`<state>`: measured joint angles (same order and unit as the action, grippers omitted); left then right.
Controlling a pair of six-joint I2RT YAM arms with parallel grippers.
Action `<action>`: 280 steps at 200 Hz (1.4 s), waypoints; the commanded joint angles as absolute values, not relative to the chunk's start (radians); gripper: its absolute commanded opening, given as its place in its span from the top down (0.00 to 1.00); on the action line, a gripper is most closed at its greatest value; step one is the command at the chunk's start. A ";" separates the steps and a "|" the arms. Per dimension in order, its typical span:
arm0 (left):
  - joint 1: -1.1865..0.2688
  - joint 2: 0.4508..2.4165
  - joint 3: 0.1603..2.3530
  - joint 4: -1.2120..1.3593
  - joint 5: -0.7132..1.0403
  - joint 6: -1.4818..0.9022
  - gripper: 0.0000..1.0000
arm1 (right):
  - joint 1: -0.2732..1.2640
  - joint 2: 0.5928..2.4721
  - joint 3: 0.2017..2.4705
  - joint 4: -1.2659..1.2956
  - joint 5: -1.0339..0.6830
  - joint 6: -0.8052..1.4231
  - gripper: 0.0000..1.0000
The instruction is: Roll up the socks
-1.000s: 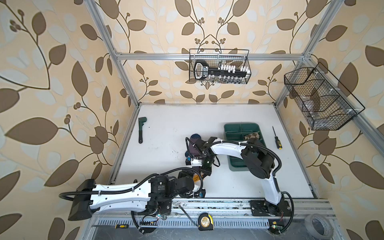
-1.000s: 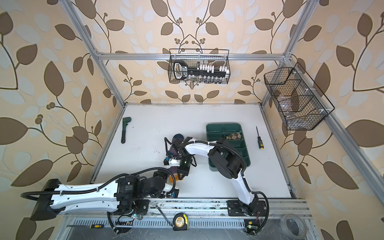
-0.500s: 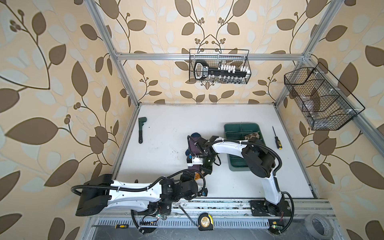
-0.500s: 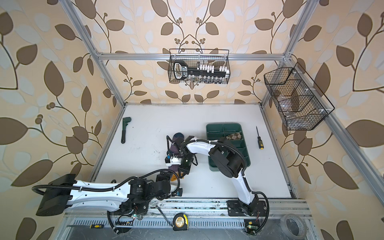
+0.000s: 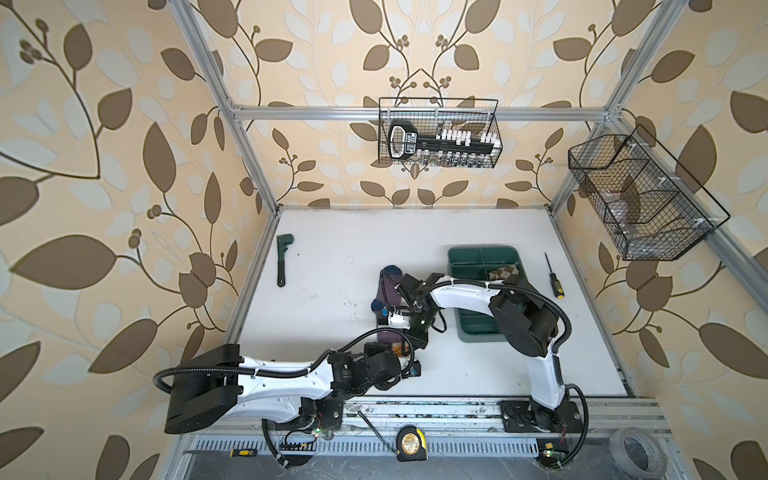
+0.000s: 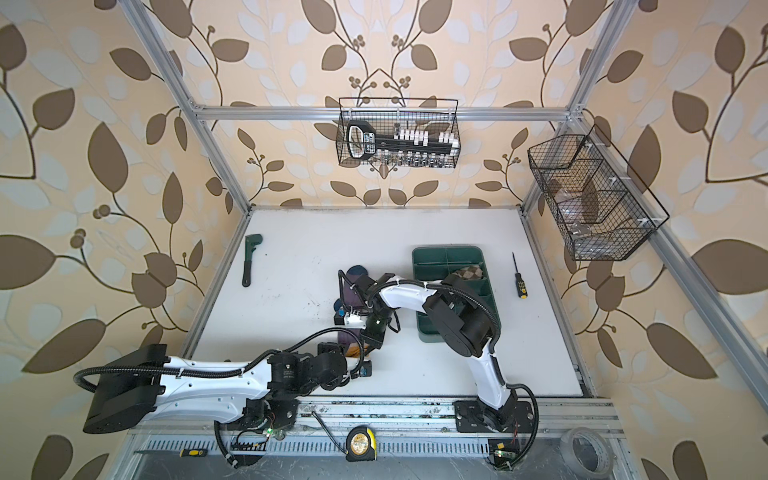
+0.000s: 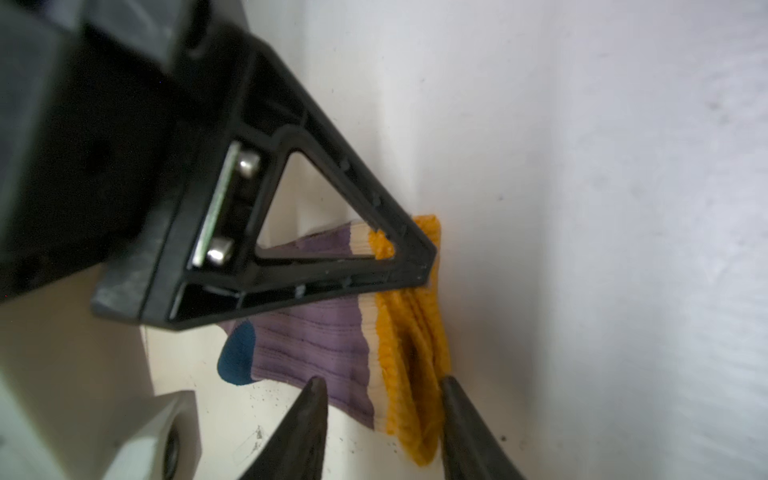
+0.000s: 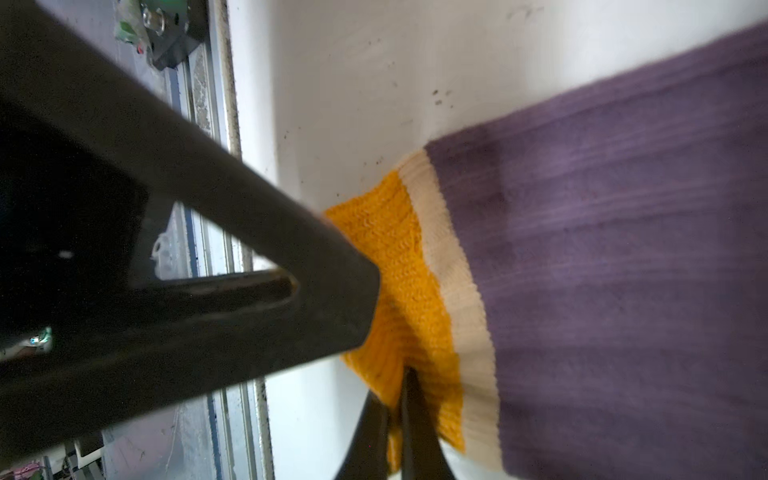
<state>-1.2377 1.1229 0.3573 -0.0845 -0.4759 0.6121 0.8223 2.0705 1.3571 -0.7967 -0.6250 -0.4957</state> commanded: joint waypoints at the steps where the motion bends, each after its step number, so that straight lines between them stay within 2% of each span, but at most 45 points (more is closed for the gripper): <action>1: -1.218 1.139 0.372 -0.046 -0.461 0.572 0.63 | 0.818 2.043 1.325 -0.778 -0.636 -0.500 0.92; 25: -1.215 1.173 0.397 -0.068 -0.436 0.563 0.64 | 0.818 2.043 1.321 -0.776 -0.639 -0.495 0.91; 32: -1.215 1.179 0.412 -0.086 -0.434 0.558 0.60 | 0.817 2.043 1.320 -0.773 -0.638 -0.493 0.91; 43: -1.215 1.180 0.434 -0.129 -0.421 0.546 0.48 | 0.818 2.041 1.318 -0.769 -0.634 -0.489 0.91; 58: -1.215 1.174 0.453 -0.182 -0.393 0.548 0.42 | 0.817 2.039 1.320 -0.762 -0.620 -0.481 0.91; 109: -1.216 1.105 0.445 -0.293 -0.255 0.566 0.29 | 0.789 2.054 1.323 -0.752 -0.577 -0.455 0.91; 133: -1.216 1.145 0.421 -0.206 -0.322 0.570 0.27 | 0.787 2.049 1.323 -0.754 -0.586 -0.454 0.91; 170: -1.215 1.259 0.461 -0.098 -0.488 0.539 0.32 | 0.791 2.035 1.317 -0.754 -0.607 -0.456 0.91; 206: -1.215 1.347 0.500 -0.071 -0.548 0.496 0.39 | 0.795 2.037 1.297 -0.752 -0.606 -0.454 0.91; 216: -1.215 1.357 0.510 -0.080 -0.548 0.490 0.44 | 0.796 2.035 1.291 -0.749 -0.605 -0.453 0.91; 238: -1.215 1.356 0.520 -0.097 -0.538 0.482 0.66 | 0.793 2.025 1.281 -0.742 -0.598 -0.450 0.91; 251: -1.215 1.346 0.520 -0.115 -0.517 0.478 0.75 | 0.790 2.024 1.281 -0.739 -0.595 -0.446 0.91; 280: -1.215 1.322 0.496 -0.121 -0.487 0.484 0.87 | 0.788 2.015 1.275 -0.729 -0.591 -0.440 0.90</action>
